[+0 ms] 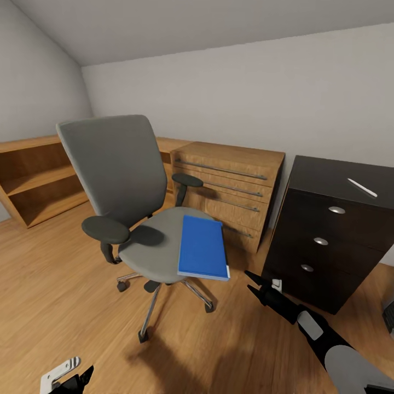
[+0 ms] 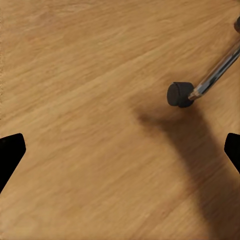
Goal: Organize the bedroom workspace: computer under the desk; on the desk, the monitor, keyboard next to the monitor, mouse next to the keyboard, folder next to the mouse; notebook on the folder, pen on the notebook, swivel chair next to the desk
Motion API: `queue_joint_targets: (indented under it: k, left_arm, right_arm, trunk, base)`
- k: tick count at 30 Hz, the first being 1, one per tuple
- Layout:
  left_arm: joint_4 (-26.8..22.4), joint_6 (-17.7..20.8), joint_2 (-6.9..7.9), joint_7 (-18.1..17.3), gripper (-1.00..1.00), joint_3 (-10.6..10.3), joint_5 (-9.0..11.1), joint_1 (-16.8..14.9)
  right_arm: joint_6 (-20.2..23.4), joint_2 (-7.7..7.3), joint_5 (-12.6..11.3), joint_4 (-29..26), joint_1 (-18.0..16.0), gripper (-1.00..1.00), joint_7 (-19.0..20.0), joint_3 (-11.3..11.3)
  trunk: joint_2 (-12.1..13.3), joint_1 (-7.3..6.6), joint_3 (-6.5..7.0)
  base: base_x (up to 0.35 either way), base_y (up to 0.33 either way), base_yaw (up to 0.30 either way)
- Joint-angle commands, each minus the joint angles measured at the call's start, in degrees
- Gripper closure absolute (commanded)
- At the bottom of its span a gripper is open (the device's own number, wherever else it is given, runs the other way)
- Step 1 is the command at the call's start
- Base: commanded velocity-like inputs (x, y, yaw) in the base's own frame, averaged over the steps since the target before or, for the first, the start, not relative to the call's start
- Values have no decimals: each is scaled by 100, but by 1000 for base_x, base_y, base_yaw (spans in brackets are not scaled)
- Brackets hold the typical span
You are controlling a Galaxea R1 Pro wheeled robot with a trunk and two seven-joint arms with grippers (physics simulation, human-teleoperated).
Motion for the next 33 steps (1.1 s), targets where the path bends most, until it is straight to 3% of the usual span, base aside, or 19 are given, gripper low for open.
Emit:
queue_joint_targets:
  k: [1,33]
  left_arm:
    - [-8,37,-2,-16,-100,9,36,0]
    - [-8,37,-9,-18,-100,13,34,0]
  right_arm:
    - [45,0,-31,3,-3,-100,6,-10]
    - [45,11,-22,-1,-2,-100,-1,-1]
  trunk:
    - [-2,-1,-4]
    - [-2,-1,-4]
  base:
    - [0,0,0]
    - [0,38,0]
